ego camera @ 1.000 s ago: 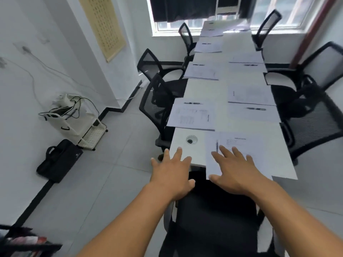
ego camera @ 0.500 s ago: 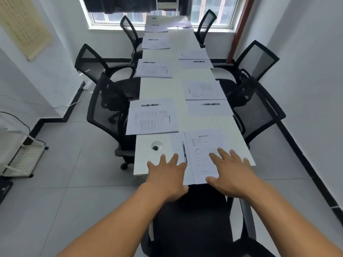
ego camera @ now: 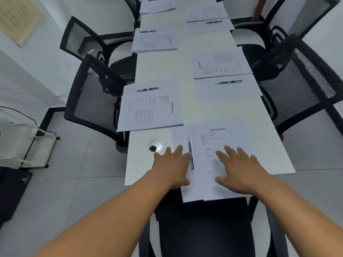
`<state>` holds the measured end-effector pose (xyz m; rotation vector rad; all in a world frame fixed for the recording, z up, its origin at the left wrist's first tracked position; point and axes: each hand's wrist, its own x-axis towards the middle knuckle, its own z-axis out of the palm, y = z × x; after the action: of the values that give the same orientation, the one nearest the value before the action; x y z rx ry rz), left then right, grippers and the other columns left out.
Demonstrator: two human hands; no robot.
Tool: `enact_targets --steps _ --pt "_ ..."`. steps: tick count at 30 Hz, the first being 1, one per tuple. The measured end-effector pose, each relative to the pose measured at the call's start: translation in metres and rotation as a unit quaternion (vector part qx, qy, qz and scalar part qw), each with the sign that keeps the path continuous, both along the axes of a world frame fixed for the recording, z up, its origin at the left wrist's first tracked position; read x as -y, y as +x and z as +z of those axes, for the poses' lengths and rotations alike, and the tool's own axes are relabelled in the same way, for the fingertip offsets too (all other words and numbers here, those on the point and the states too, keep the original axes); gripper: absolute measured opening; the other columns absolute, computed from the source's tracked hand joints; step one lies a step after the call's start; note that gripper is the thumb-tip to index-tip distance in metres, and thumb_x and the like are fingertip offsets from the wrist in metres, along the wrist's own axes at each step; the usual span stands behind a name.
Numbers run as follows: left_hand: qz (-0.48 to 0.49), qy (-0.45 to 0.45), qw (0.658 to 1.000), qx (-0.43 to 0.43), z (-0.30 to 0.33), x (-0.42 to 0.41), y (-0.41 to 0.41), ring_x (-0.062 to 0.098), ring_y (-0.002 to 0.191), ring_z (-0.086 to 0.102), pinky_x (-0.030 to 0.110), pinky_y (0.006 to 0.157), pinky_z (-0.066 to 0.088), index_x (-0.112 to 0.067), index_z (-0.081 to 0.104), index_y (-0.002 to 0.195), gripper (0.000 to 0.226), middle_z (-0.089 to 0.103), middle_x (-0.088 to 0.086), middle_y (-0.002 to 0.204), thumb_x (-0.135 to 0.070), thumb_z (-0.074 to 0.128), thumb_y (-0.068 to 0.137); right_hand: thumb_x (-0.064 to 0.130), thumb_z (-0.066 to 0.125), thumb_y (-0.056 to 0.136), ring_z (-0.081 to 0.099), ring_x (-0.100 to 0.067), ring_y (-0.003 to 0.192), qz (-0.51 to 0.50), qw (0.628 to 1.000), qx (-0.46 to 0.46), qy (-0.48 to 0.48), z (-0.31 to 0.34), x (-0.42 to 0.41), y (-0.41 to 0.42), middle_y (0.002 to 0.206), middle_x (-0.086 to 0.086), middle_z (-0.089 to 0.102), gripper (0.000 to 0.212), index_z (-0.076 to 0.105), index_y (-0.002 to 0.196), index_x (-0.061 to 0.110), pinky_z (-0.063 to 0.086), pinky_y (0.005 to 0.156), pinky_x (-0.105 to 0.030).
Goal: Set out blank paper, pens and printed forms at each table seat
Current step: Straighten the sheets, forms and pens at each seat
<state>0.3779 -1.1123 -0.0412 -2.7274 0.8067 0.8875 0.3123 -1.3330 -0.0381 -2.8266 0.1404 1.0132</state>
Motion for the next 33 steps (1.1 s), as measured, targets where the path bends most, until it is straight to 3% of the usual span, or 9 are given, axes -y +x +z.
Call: enact_targets --steps 4,10,19,33 --pt "-0.006 -0.009 1.0 -0.015 -0.028 0.015 0.018 0.041 0.165 0.013 0.068 0.121 0.033 -0.035 0.014 0.17 0.109 0.007 0.005 0.18 -0.056 0.082 0.087 0.063 0.056 0.102 -0.01 -0.037 0.168 0.003 1.0 -0.011 0.017 -0.026 0.007 0.022 0.182 -0.003 -0.018 0.099 -0.005 0.173 0.032 0.009 0.134 -0.06" --pt "-0.013 -0.027 1.0 0.0 -0.057 0.022 0.025 0.042 0.168 -0.009 0.067 0.128 0.024 -0.039 -0.004 0.17 0.128 -0.014 0.011 0.181 -0.058 0.088 0.083 0.069 0.063 0.095 -0.025 -0.04 0.164 0.025 0.999 0.006 0.028 -0.055 0.014 0.04 0.177 -0.003 -0.034 0.114 -0.016 0.171 0.036 0.006 0.133 -0.063" --pt "-0.048 -0.024 0.998 0.017 -0.076 0.017 0.033 0.041 0.168 0.002 0.06 0.126 0.03 -0.04 0.004 0.169 0.114 -0.004 0.018 0.181 -0.051 0.084 0.09 0.067 0.06 0.099 -0.033 -0.034 0.162 0.003 0.999 -0.018 0.043 -0.078 0.032 0.033 0.173 0.004 -0.041 0.109 -0.019 0.169 0.041 0.006 0.13 -0.069" --pt "-0.068 -0.052 0.996 0.008 -0.076 0.031 0.032 0.035 0.169 0.001 0.055 0.13 0.026 -0.038 0.007 0.17 0.114 -0.005 0.015 0.181 -0.044 0.087 0.09 0.068 0.059 0.099 -0.032 -0.03 0.163 -0.024 0.999 -0.013 0.037 -0.08 0.068 0.022 0.174 0.007 -0.04 0.108 -0.018 0.169 0.042 0.008 0.131 -0.069"
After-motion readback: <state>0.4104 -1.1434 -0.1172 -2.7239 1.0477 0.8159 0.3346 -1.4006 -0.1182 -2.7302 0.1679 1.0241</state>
